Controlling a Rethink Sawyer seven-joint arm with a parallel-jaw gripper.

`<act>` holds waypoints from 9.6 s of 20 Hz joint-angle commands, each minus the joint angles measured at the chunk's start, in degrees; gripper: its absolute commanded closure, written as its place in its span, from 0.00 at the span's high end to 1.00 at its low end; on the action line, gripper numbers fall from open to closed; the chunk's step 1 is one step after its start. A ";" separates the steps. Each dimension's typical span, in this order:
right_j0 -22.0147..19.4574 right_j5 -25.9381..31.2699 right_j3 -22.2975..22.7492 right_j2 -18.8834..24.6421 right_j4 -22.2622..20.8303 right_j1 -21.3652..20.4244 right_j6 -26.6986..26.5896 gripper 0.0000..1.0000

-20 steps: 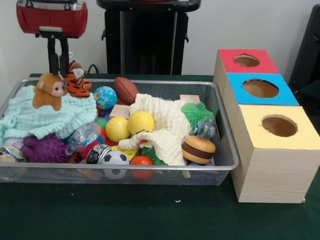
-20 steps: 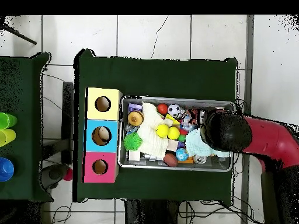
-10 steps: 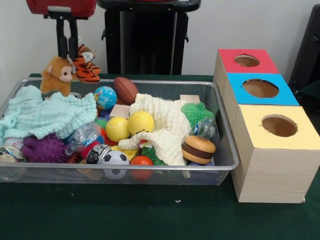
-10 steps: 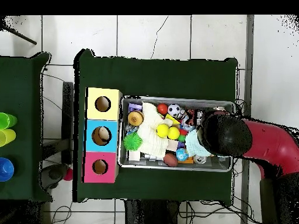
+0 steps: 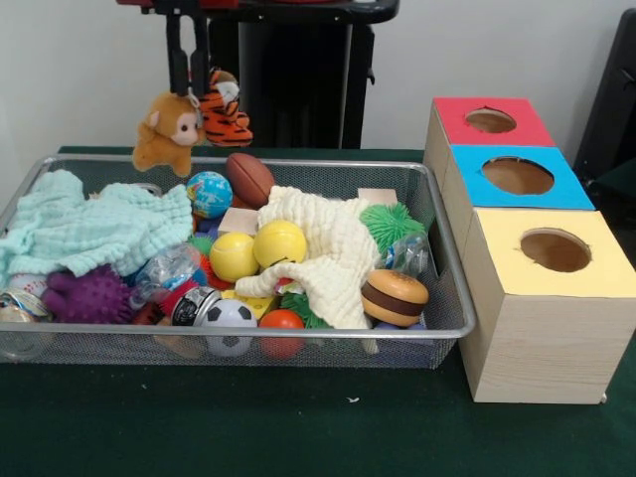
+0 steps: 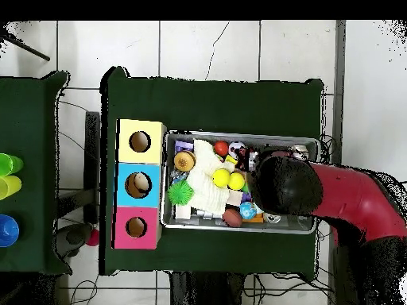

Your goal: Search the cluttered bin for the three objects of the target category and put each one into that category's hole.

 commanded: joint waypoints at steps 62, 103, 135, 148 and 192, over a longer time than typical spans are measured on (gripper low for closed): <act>15.28 -5.48 21.89 -5.95 7.67 -9.32 11.99 0.00; 28.50 -18.29 30.98 -12.24 22.10 -6.72 16.06 0.00; 23.08 -30.59 40.55 0.85 36.69 -5.06 16.47 0.00; 22.78 -28.66 41.89 3.84 41.98 -7.91 18.47 0.00; 11.88 -40.00 47.09 17.06 36.05 1.55 23.07 0.00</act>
